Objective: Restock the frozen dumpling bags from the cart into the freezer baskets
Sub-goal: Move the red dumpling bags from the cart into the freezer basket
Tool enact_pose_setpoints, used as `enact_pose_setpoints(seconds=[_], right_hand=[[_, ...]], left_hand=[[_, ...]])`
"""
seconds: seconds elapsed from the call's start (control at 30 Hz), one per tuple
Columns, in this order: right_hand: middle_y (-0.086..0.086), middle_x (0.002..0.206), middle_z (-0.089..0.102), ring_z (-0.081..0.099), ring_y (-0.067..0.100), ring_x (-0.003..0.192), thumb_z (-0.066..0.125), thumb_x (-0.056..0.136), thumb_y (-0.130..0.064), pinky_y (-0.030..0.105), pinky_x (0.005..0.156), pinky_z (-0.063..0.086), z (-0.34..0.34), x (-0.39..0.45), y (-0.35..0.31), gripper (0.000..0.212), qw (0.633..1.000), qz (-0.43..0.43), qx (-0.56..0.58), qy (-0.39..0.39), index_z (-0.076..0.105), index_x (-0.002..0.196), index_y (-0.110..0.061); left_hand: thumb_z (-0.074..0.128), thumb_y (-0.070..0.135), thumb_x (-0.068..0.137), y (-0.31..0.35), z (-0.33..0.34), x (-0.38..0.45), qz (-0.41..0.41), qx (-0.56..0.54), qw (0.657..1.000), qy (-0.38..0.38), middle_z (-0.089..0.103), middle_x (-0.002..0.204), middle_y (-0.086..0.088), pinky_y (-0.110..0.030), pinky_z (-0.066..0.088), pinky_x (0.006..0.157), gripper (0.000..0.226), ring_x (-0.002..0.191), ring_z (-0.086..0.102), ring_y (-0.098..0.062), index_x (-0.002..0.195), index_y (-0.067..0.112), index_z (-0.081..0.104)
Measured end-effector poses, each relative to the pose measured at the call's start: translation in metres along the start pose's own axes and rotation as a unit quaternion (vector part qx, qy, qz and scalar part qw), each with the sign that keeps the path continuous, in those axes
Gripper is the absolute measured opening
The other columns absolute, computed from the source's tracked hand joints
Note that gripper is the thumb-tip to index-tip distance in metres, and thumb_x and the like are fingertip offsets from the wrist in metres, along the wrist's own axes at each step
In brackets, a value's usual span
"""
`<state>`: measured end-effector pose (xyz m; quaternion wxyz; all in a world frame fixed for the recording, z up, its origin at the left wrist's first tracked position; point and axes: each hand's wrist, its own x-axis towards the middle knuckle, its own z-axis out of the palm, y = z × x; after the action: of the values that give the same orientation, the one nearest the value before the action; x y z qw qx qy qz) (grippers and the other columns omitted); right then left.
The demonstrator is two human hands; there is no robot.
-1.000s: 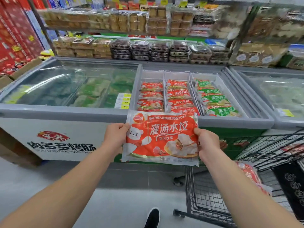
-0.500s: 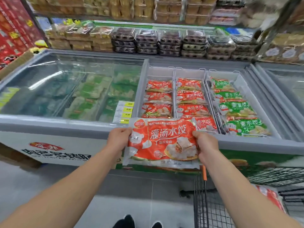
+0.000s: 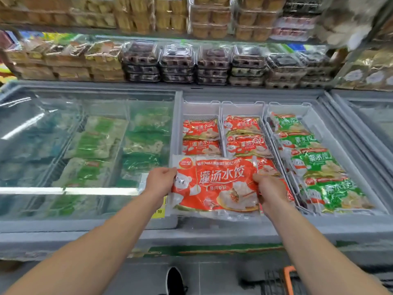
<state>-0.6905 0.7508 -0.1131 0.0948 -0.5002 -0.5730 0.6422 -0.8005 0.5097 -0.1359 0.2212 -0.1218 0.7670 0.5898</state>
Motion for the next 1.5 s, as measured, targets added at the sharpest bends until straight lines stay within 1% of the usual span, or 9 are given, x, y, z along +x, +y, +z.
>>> enact_pose_setpoints(seconds=[0.23, 0.37, 0.5, 0.67, 0.8, 0.97, 1.1, 1.2, 1.5], right_hand=[[0.009, 0.083, 0.076, 0.072, 0.031, 0.086, 0.068, 0.083, -0.009, 0.053, 0.088, 0.057, 0.014, 0.06, -0.009, 0.011, 0.997, 0.01, -0.074, 0.014, 0.071, 0.072, -0.011], [0.006, 0.08, 0.071, 0.064, 0.025, 0.078, 0.062, 0.089, -0.009, 0.033, 0.065, 0.047, 0.021, 0.098, -0.004, 0.017, 0.986, -0.019, -0.166, 0.016, 0.069, 0.073, -0.009], [0.003, 0.059, 0.054, 0.049, 0.023, 0.059, 0.055, 0.092, -0.011, 0.034, 0.054, 0.035, 0.041, 0.144, 0.002, 0.037, 0.968, -0.025, -0.25, -0.012, 0.054, 0.056, -0.015], [0.023, 0.081, 0.064, 0.058, 0.027, 0.071, 0.056, 0.095, -0.022, 0.046, 0.083, 0.053, 0.077, 0.195, 0.007, 0.024, 0.951, 0.019, -0.287, -0.114, 0.068, 0.091, -0.001], [0.0, 0.087, 0.066, 0.062, 0.022, 0.085, 0.062, 0.093, -0.029, 0.033, 0.069, 0.044, 0.106, 0.229, 0.013, 0.02, 0.942, 0.048, -0.277, -0.185, 0.066, 0.096, -0.01], [-0.017, 0.085, 0.057, 0.051, -0.001, 0.077, 0.06, 0.095, -0.024, 0.031, 0.081, 0.039, 0.127, 0.258, 0.014, 0.013, 0.92, 0.097, -0.28, -0.257, 0.055, 0.085, -0.031], [-0.021, 0.1, 0.058, 0.051, -0.006, 0.087, 0.068, 0.089, -0.018, 0.028, 0.083, 0.039, 0.134, 0.268, 0.019, 0.042, 0.899, 0.1, -0.272, -0.328, 0.046, 0.123, -0.031], [-0.018, 0.106, 0.064, 0.059, -0.004, 0.093, 0.072, 0.084, -0.018, 0.018, 0.076, 0.043, 0.134, 0.265, 0.025, 0.052, 0.898, 0.041, -0.304, -0.315, 0.048, 0.127, -0.032], [0.002, 0.145, 0.051, 0.051, 0.025, 0.131, 0.063, 0.091, -0.026, 0.036, 0.104, 0.041, 0.104, 0.205, 0.01, 0.062, 0.882, -0.046, -0.398, -0.248, 0.041, 0.149, -0.018]], left_hand=[[0.063, 0.038, 0.066, 0.01, 0.037, 0.054, -0.012, 0.103, 0.993, -0.051, 0.056, 0.064, -0.007, -0.032, 0.036, 0.059, 0.023, 0.059, 0.053, -0.019, 0.07, 0.016, 0.058], [0.063, 0.031, 0.066, -0.001, 0.065, 0.071, -0.06, 0.107, 0.991, -0.058, 0.071, 0.08, -0.014, -0.037, 0.054, 0.072, 0.033, 0.077, 0.069, -0.029, 0.078, 0.001, 0.065], [0.064, 0.014, 0.083, -0.006, 0.096, 0.097, -0.122, 0.088, 0.987, -0.051, 0.073, 0.078, -0.002, -0.035, 0.058, 0.077, 0.009, 0.077, 0.07, -0.019, 0.075, 0.012, 0.069], [0.063, 0.014, 0.087, 0.003, 0.132, 0.137, -0.156, 0.099, 0.983, 0.005, 0.072, 0.085, 0.003, -0.038, 0.06, 0.081, 0.01, 0.081, 0.071, -0.019, 0.083, 0.023, 0.061], [0.063, 0.028, 0.085, 0.011, 0.145, 0.174, -0.146, 0.184, 0.971, 0.049, 0.073, 0.093, 0.003, -0.036, 0.057, 0.086, 0.018, 0.089, 0.07, -0.021, 0.101, 0.02, 0.066], [0.061, 0.031, 0.089, 0.01, 0.151, 0.209, -0.125, 0.238, 0.961, 0.058, 0.072, 0.106, 0.002, -0.037, 0.055, 0.089, 0.03, 0.095, 0.068, -0.022, 0.118, 0.022, 0.06], [0.064, 0.034, 0.081, -0.001, 0.152, 0.22, -0.098, 0.282, 0.952, 0.066, 0.064, 0.122, -0.002, -0.042, 0.052, 0.096, 0.049, 0.11, 0.062, -0.025, 0.127, 0.021, 0.053], [0.068, 0.04, 0.082, -0.01, 0.151, 0.216, -0.107, 0.32, 0.941, 0.017, 0.056, 0.133, -0.003, -0.048, 0.048, 0.103, 0.059, 0.12, 0.056, -0.025, 0.135, 0.024, 0.048], [0.061, 0.023, 0.093, -0.008, 0.134, 0.155, -0.03, 0.346, 0.933, -0.095, 0.067, 0.123, -0.005, -0.026, 0.046, 0.087, 0.038, 0.11, 0.063, -0.027, 0.13, 0.018, 0.056]])
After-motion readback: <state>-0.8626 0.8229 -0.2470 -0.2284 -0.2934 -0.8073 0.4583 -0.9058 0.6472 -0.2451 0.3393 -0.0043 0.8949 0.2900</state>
